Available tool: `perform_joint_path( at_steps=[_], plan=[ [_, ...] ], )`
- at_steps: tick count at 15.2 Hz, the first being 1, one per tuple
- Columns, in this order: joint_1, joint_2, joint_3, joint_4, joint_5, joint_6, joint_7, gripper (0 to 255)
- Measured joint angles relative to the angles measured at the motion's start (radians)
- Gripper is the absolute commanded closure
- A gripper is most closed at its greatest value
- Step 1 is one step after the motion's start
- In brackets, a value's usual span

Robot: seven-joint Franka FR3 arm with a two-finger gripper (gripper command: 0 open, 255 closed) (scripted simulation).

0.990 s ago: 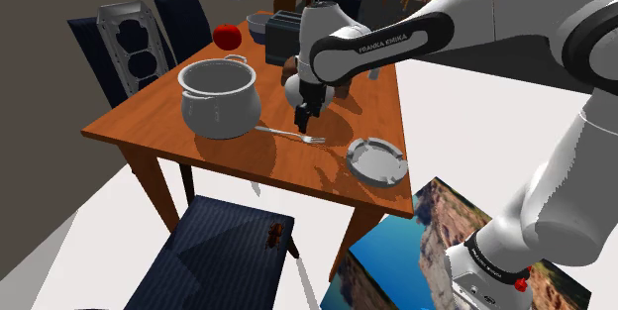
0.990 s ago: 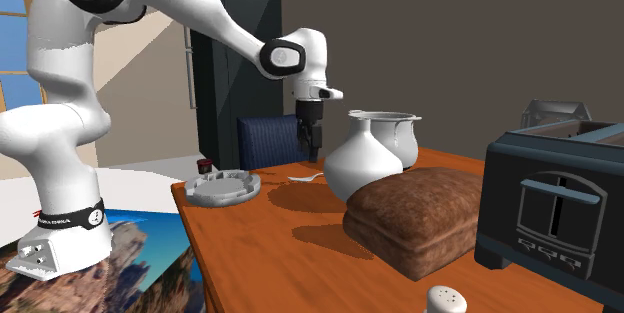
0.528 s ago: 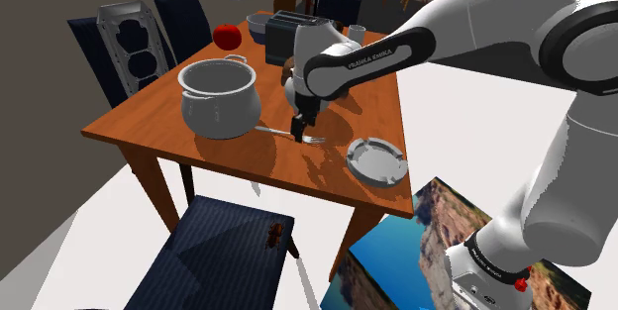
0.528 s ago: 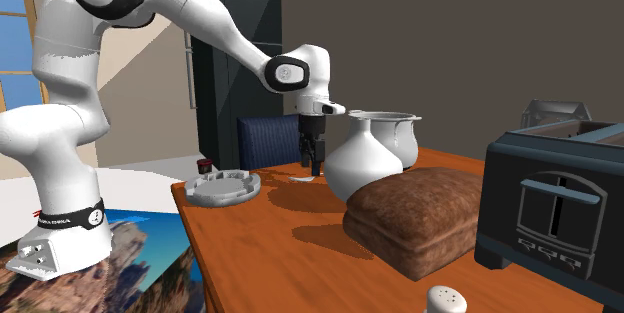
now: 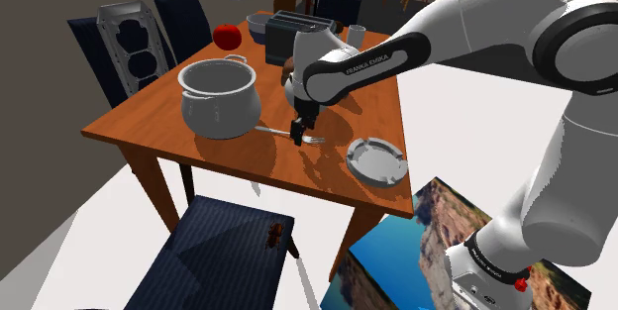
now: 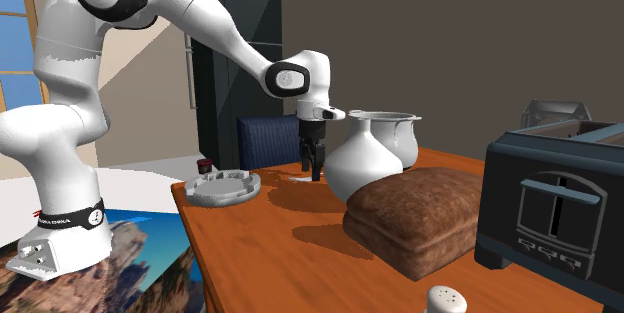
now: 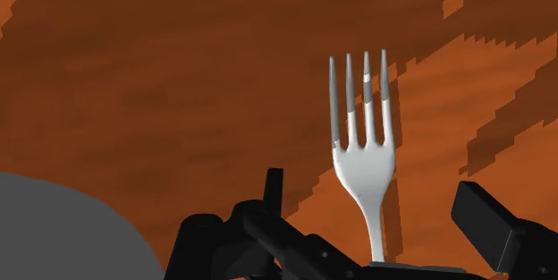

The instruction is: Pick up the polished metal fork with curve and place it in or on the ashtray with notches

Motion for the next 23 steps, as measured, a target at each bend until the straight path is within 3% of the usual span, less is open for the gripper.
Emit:
perform_joint_path(
  at_steps=[1,12,23],
  plan=[
    [0.0,0.0,0.0,0.0,0.0,0.0,0.0,255],
    [0.001,-0.005,0.002,0.002,0.001,-0.006,-0.001,255],
    [-0.003,-0.067,0.006,0.063,0.018,-0.128,-0.013,255]
  ],
)
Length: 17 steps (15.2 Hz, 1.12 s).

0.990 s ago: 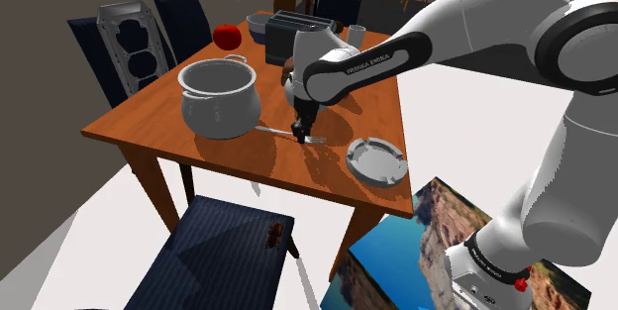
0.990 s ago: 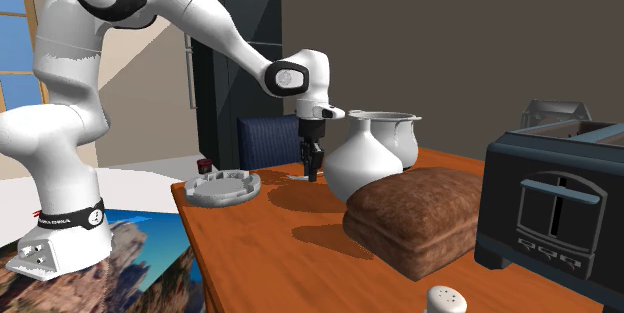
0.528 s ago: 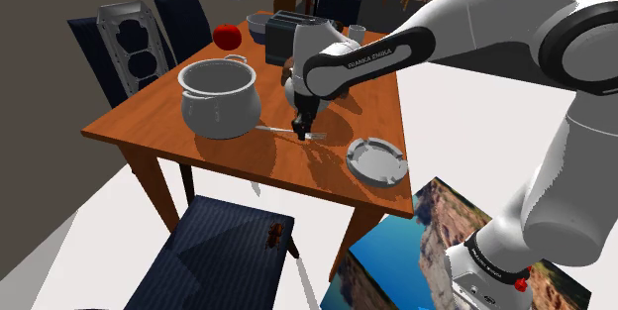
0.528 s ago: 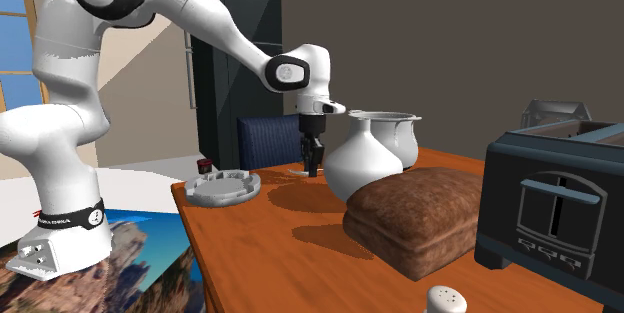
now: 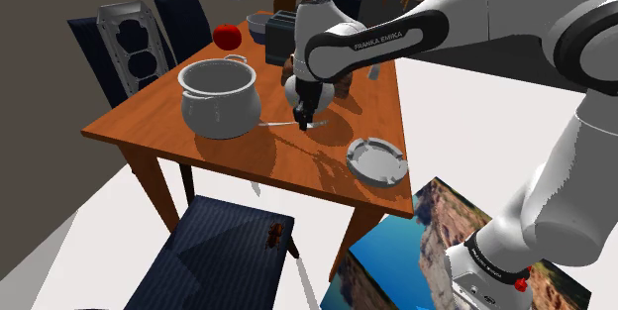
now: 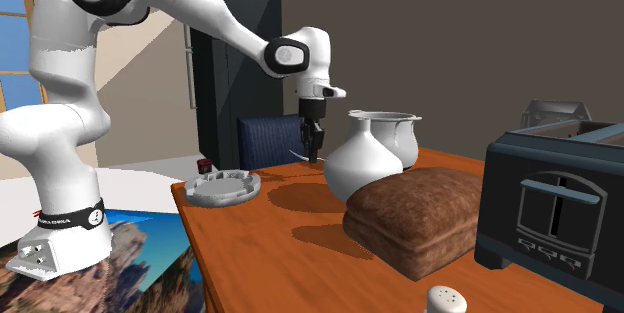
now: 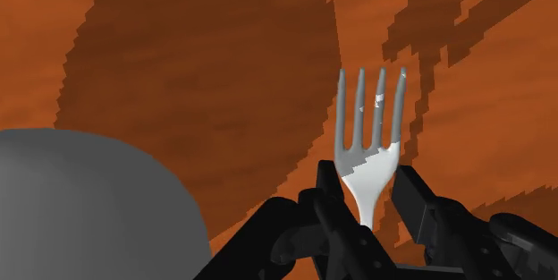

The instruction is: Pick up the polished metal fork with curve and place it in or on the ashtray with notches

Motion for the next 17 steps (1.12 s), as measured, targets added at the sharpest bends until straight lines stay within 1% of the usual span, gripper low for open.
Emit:
perform_joint_path(
  at_steps=[8,10,17],
  plan=[
    [-0.002,-0.036,0.002,0.061,0.01,-0.096,-0.009,255],
    [-0.009,-0.086,0.0,0.003,0.019,-0.087,-0.02,255],
    [-0.036,-0.344,-0.023,-0.304,0.063,-0.032,-0.088,255]
  ],
)
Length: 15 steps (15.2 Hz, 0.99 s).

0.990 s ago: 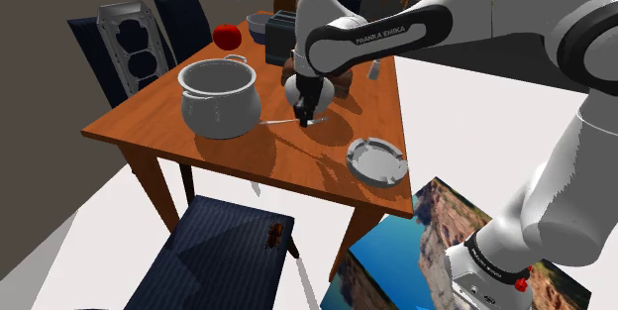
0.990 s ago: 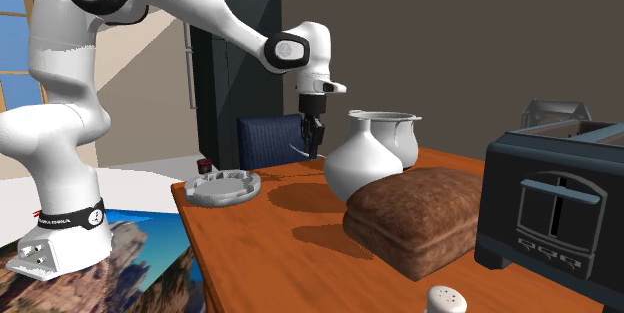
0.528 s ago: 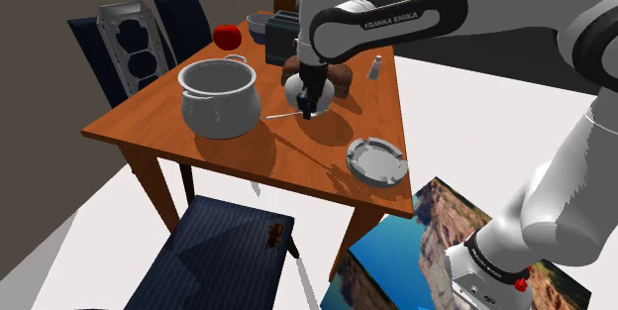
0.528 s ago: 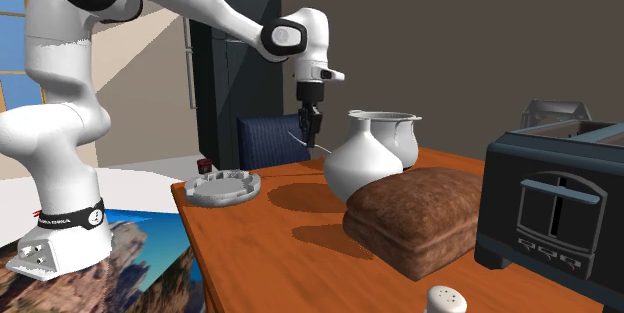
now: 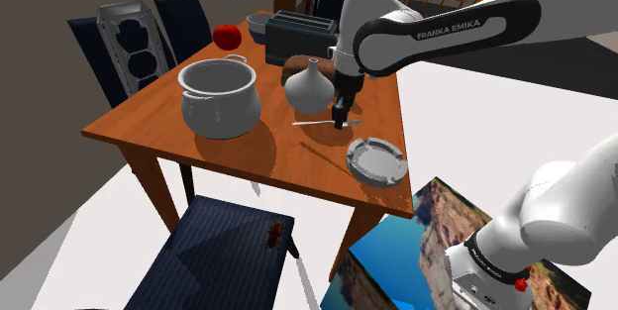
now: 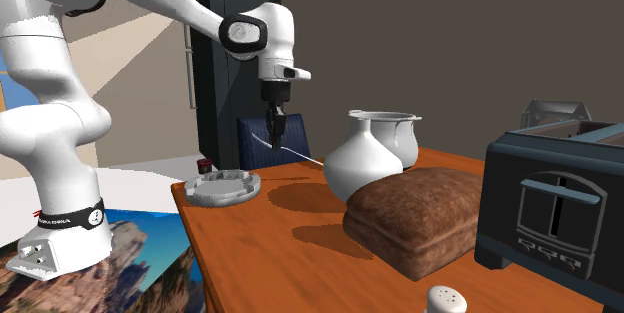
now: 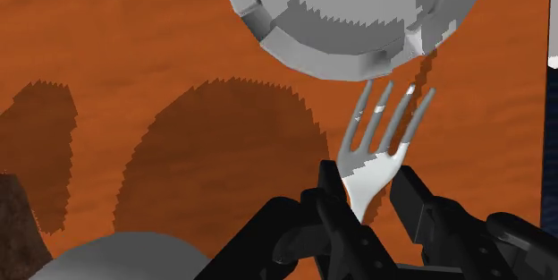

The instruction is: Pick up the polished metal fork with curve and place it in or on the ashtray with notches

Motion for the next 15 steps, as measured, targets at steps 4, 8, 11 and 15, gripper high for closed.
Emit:
perform_joint_path(
  at_steps=[4,8,11,15],
  plan=[
    [-0.007,-0.176,-0.023,-0.176,0.021,0.001,-0.044,255],
    [-0.015,-0.321,-0.054,-0.31,0.024,-0.008,-0.089,255],
    [-0.02,-0.41,-0.072,-0.396,0.022,-0.011,-0.113,255],
    [-0.02,-0.407,-0.072,-0.443,0.022,0.038,-0.114,255]
  ],
)
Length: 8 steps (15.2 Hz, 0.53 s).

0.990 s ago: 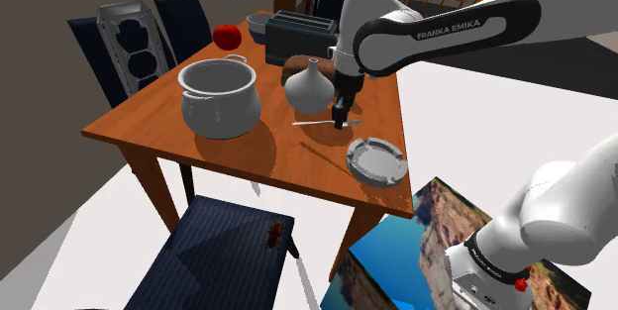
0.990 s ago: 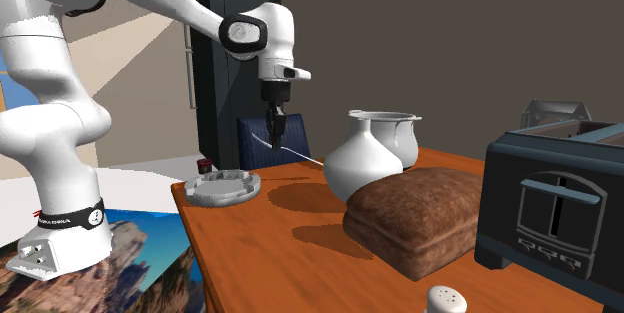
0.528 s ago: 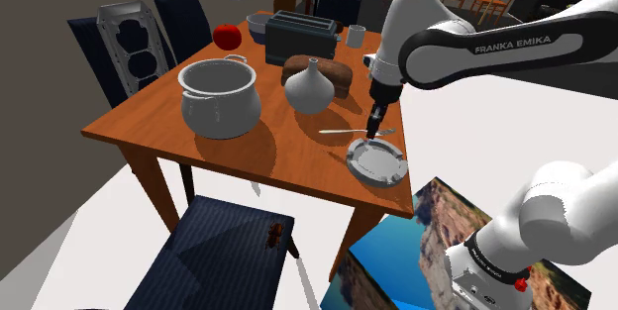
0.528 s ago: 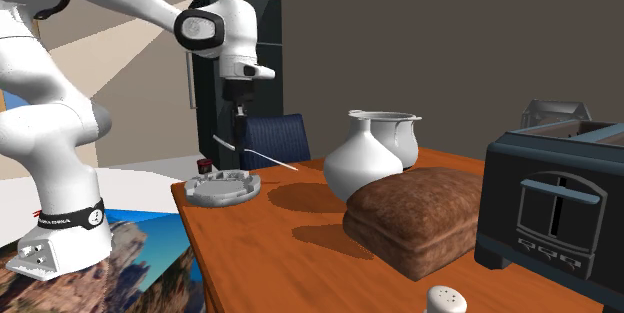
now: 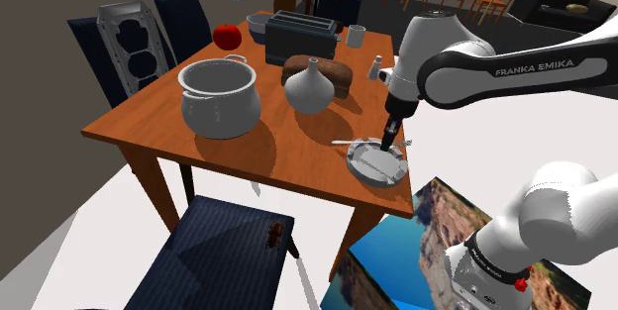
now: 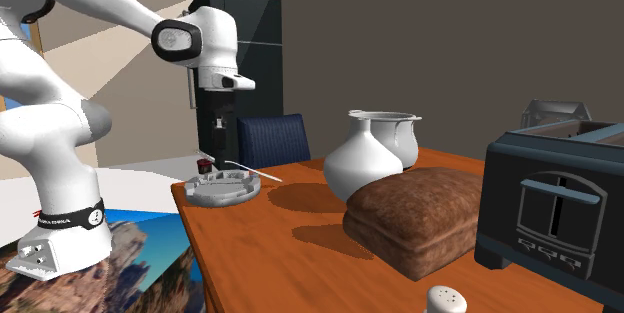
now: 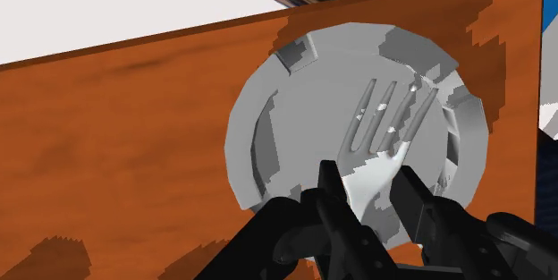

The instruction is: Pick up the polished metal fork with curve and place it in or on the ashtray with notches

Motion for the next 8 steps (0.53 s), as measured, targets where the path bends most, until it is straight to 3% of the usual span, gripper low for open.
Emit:
perform_joint_path(
  at_steps=[8],
  plan=[
    [0.0,0.063,0.007,-0.068,0.0,0.131,0.008,255]
  ],
)
